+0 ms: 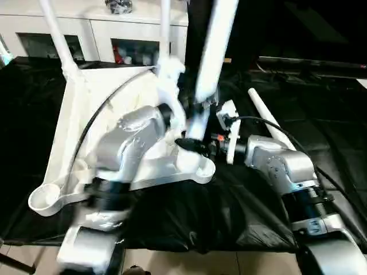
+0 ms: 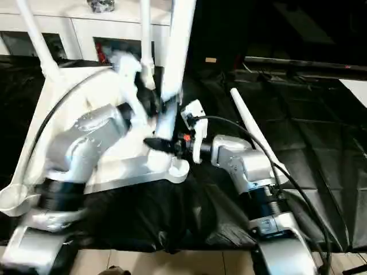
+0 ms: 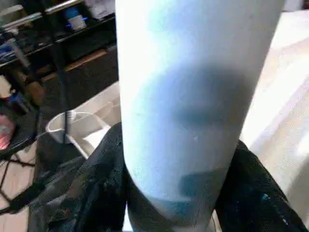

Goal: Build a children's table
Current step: Pick table leg

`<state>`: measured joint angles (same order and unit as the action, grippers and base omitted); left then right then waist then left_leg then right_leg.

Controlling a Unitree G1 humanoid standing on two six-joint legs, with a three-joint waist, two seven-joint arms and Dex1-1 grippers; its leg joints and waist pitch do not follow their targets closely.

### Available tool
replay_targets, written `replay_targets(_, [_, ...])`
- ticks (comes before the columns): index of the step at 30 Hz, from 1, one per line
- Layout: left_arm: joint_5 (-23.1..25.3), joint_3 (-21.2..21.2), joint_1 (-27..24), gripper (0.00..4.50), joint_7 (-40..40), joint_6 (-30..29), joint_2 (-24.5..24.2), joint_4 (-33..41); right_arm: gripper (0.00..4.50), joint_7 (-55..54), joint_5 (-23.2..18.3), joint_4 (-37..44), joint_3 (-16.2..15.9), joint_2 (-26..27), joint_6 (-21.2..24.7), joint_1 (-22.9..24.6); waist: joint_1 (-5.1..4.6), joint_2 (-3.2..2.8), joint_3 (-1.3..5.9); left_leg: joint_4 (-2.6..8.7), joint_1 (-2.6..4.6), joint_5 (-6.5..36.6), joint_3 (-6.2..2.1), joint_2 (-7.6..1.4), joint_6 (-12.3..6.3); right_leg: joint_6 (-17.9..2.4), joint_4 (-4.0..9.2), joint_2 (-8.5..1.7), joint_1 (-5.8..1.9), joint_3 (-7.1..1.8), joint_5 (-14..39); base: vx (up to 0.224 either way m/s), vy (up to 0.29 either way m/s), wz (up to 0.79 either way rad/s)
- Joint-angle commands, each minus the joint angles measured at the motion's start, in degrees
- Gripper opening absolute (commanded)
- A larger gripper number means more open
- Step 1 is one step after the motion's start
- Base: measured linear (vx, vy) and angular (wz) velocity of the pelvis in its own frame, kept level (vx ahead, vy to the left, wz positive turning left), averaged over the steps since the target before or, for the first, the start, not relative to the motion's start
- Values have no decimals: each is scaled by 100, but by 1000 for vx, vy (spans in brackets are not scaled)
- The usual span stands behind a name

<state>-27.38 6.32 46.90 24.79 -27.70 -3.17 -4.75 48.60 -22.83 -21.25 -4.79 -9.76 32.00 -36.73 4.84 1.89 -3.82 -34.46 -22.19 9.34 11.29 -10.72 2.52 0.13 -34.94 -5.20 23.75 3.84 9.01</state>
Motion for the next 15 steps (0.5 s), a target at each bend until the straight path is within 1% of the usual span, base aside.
replay_targets(1, [-12, 54, -207, 287, 349, -10, -304, 36, 189, -339, -14, 1, 418, -55, -263, -131, 1, -6, 450, 411, 123, 1441, -135, -215, 160, -990, 437, -308, -289, -221, 1706, 0, 0, 0])
replay_targets(2, [-5, 25, -254, 287, 471, -36, -388, 57, 189, -425, -2, -11, 465, -57, -284, -137, -7, -18, 449, 412, 137, 1411, -126, -209, 170, -934, 435, -287, -273, -226, 1743, 0, 0, 0])
replay_targets(3, [-5, 25, -254, 287, 471, -36, -388, 57, 189, -425, -2, -11, 465, -57, -284, -137, -12, -29, 452, 410, 141, 1362, -119, -210, 180, -936, 424, -272, -270, -228, 1670, 0, 0, 0])
replay_targets(4, [113, -187, -413, 287, 784, -44, -601, 140, 189, -486, 67, -27, 464, -102, -340, -125, -2, -33, 459, 411, 152, 1339, -122, -215, 183, -936, 422, -273, -267, -227, 1627, 0, 0, 0])
replay_targets(5, [275, -449, -587, 287, 1107, -51, -838, 171, 189, -553, 140, -35, 461, -153, -403, -106, -18, -45, 459, 417, 146, 1323, -116, -217, 188, -968, 404, -260, -264, -230, 1532, 0, 0, 0])
replay_targets(6, [473, -723, -773, 287, 1398, 4, -1072, 174, 189, -615, 195, -33, 469, -194, -453, -81, 4, -63, 474, 420, 165, 1306, -128, -227, 203, -949, 397, -266, -252, -226, 1500, 0, 0, 0])
replay_targets(7, [775, -1064, -1008, 287, 1689, 286, -1314, 139, 189, -671, 235, -12, 494, -226, -515, -42, -10, -51, 467, 428, 150, 1321, -129, -220, 210, -938, 393, -263, -258, -230, 1493, 0, 0, 0])
replay_targets(8, [775, -1064, -1008, 287, 1689, 286, -1314, 139, 189, -671, 235, -12, 494, -226, -515, -42, -8, -61, 464, 436, 156, 1356, -125, -227, 217, -926, 398, -267, -256, -234, 1516, 0, 0, 0])
replay_targets(9, [916, -1267, -1166, 287, 1881, 423, -1467, 138, 189, -672, 236, 39, 516, -244, -546, -1, -3, -67, 466, 430, 171, 1374, -117, -232, 240, -954, 396, -273, -241, -244, 1465, 0, 0, 0])
replay_targets(10, [1171, -1606, -1369, 287, 2057, 613, -1732, 79, 189, -655, 235, 148, 521, -273, -563, 78, -9, -71, 461, 432, 173, 1422, -107, -232, 255, -963, 393, -267, -235, -248, 1467, 0, 0, 0])
replay_targets(11, [1278, -1759, -1460, 287, 2146, 696, -1853, 50, 189, -641, 237, 202, 518, -288, -572, 117, 0, -69, 461, 446, 164, 1465, -123, -235, 256, -905, 394, -272, -248, -249, 1503, 0, 0, 0])
replay_targets(12, [1425, -1976, -1586, 287, 2288, 794, -2015, 26, 189, -632, 251, 285, 509, -309, -577, 180, -8, -71, 464, 449, 164, 1447, -122, -231, 262, -896, 387, -269, -247, -252, 1456, 0, 0, 0])
replay_targets(13, [1512, -2088, -1656, 287, 2379, 846, -2099, 19, 189, -631, 260, 329, 503, -322, -583, 217, -20, -78, 462, 451, 173, 1457, -116, -234, 279, -907, 378, -263, -239, -254, 1436, 0, 0, 0])
replay_targets(14, [1565, -2220, -1762, 287, 2513, 841, -2184, 43, 189, -635, 253, 401, 499, -337, -551, 272, -29, -77, 452, 453, 163, 1497, -111, -228, 301, -930, 383, -262, -240, -259, 1461, 0, 0, 0])
replay_targets(15, [1649, -2362, -1864, 287, 2593, 819, -2271, 63, 189, -644, 253, 470, 489, -354, -516, 329, -22, -85, 450, 457, 176, 1548, -111, -235, 325, -944, 388, -274, -236, -263, 1513, 0, 0, 0])
